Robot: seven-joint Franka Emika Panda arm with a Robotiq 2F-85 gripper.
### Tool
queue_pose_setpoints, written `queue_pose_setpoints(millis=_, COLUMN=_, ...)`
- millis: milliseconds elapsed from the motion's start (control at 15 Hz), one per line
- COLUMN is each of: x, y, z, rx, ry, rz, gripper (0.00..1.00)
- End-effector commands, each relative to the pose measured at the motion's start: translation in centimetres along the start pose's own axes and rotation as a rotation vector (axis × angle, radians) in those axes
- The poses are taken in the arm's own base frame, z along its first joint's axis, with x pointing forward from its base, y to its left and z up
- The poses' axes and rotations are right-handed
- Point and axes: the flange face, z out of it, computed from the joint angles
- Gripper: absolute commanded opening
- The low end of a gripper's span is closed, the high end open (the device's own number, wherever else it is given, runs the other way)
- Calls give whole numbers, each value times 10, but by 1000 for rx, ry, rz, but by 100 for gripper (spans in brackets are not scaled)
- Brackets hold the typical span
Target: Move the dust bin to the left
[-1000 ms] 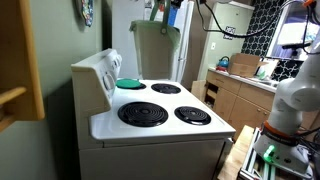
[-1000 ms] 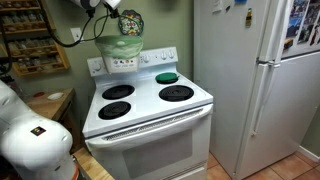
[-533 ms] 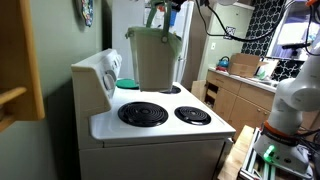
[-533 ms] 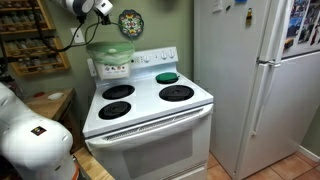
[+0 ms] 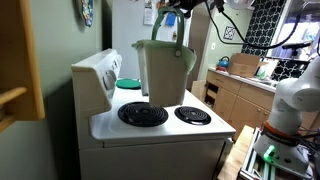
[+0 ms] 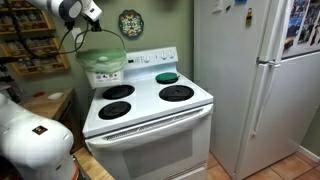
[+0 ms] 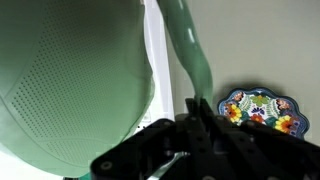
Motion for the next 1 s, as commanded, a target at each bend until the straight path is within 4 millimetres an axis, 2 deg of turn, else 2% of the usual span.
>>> queue_pose_setpoints(millis=0, x=-10, y=26, z=-18, rx=-14, ry=41, rz=-19, gripper=2)
queue_pose_setpoints(millis=400, x=7, y=67, z=-37, rx=-107, ry=172, rz=-17, gripper=2)
queue_pose_setpoints(millis=600, x=13, y=77, z=-44, rx=-137, ry=192, rz=-6, gripper=2)
queue_pose_setpoints(millis=933, x=12, y=88, z=-61, rx=-152, ry=183, rz=24, gripper=2)
